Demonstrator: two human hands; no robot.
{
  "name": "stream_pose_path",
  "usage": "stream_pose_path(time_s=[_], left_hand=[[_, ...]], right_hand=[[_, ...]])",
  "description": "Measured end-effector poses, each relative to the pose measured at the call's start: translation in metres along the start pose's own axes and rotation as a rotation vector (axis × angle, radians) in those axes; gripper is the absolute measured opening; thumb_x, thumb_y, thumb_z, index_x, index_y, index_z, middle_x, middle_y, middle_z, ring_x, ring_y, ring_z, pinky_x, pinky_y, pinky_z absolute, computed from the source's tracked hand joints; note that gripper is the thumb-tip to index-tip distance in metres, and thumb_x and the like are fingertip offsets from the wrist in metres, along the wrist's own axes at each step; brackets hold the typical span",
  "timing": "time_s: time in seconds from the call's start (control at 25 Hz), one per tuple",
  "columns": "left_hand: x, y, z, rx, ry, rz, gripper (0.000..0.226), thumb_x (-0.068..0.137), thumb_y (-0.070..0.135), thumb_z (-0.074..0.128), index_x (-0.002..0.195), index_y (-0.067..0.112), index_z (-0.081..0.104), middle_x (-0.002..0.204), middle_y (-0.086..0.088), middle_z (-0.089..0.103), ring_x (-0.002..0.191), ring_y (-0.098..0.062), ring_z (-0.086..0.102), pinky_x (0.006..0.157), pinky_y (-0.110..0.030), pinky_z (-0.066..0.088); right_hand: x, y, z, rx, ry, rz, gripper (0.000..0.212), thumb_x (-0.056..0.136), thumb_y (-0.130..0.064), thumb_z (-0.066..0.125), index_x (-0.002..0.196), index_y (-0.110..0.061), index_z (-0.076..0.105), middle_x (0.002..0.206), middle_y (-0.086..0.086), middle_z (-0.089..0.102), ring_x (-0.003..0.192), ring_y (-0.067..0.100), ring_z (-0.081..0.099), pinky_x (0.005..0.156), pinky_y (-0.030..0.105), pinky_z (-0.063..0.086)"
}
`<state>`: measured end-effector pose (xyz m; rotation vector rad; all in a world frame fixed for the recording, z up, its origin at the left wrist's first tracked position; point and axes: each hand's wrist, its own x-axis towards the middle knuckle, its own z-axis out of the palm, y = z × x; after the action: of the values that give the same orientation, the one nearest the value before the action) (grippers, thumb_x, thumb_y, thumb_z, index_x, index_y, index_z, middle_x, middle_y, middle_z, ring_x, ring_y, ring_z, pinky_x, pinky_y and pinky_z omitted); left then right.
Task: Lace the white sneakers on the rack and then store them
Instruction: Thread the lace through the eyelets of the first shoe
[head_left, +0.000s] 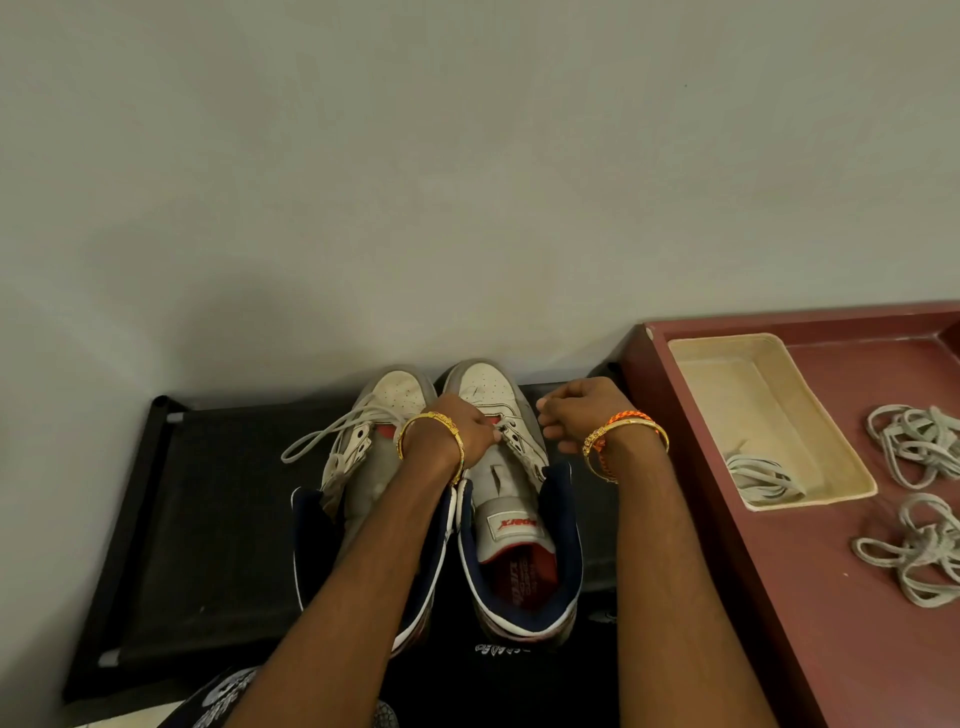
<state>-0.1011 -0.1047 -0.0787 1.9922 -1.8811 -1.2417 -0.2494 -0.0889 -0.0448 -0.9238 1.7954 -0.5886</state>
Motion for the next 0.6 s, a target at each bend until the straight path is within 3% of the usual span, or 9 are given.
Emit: stream_pose_path(time_s=[0.08,0.16,0.24,0.36,0.44,0.52,0.6], left_hand=[[0.007,-0.001,0.004,0.005,-0.011,-0.01,0.029,0.088,0.021,0.064,0.111,0.005,0.069,0.118,-0.012,0.065,0.114,-0.027,0.056,0.1,-0.033,0.043],[0.011,-0.001,0.01,0.051,-0.008,-0.02,0.03,0.087,0.023,0.063,0.109,0.004,0.07,0.114,-0.012,0.066,0.112,-0.027,0.058,0.098,-0.035,0.045],[0.013,-0.001,0.011,0.082,-0.016,-0.04,0.032,0.088,0.026,0.062,0.11,0.004,0.069,0.114,-0.012,0.066,0.11,-0.026,0.058,0.098,-0.036,0.046],[0.011,0.002,0.009,0.022,-0.07,-0.09,0.039,0.09,0.031,0.058,0.12,0.005,0.064,0.126,-0.012,0.061,0.119,-0.025,0.053,0.103,-0.033,0.041],[0.009,0.007,0.005,-0.137,-0.055,-0.183,0.045,0.099,0.035,0.04,0.134,0.01,0.052,0.139,-0.011,0.051,0.129,-0.026,0.044,0.106,-0.03,0.035],[0.002,0.015,0.0,-0.111,-0.028,-0.179,0.047,0.103,0.035,0.023,0.14,0.013,0.042,0.145,-0.011,0.042,0.133,-0.027,0.039,0.104,-0.029,0.032],[0.001,0.019,-0.002,-0.041,-0.021,-0.184,0.048,0.104,0.035,0.019,0.142,0.015,0.04,0.147,-0.011,0.04,0.133,-0.028,0.039,0.102,-0.029,0.032]], right_hand=[[0.002,0.001,-0.002,-0.02,-0.04,0.036,0.018,0.092,-0.002,0.054,0.076,-0.009,0.058,0.077,0.009,0.059,0.063,0.013,0.053,0.055,0.026,0.048],[0.005,0.002,0.0,-0.086,-0.139,0.091,0.012,0.092,0.001,0.052,0.087,-0.001,0.062,0.077,0.011,0.059,0.068,0.017,0.056,0.076,0.034,0.055],[0.006,0.004,0.005,-0.119,-0.126,0.118,0.015,0.088,0.004,0.057,0.1,0.008,0.064,0.089,0.017,0.066,0.081,0.024,0.063,0.089,0.038,0.053],[0.003,0.003,0.007,-0.122,-0.104,0.136,0.016,0.087,0.004,0.059,0.1,0.008,0.066,0.082,0.013,0.066,0.077,0.021,0.064,0.088,0.036,0.054],[0.002,0.002,0.005,-0.053,-0.121,0.167,0.014,0.087,0.005,0.058,0.099,0.008,0.065,0.073,0.009,0.062,0.068,0.017,0.061,0.08,0.032,0.056],[0.001,0.003,0.002,-0.025,-0.134,0.178,0.011,0.088,0.005,0.057,0.095,0.008,0.065,0.072,0.008,0.061,0.068,0.016,0.061,0.075,0.029,0.056],[0.0,0.003,0.0,-0.02,-0.147,0.172,0.008,0.089,0.005,0.056,0.091,0.005,0.064,0.073,0.007,0.061,0.068,0.015,0.061,0.074,0.028,0.056]])
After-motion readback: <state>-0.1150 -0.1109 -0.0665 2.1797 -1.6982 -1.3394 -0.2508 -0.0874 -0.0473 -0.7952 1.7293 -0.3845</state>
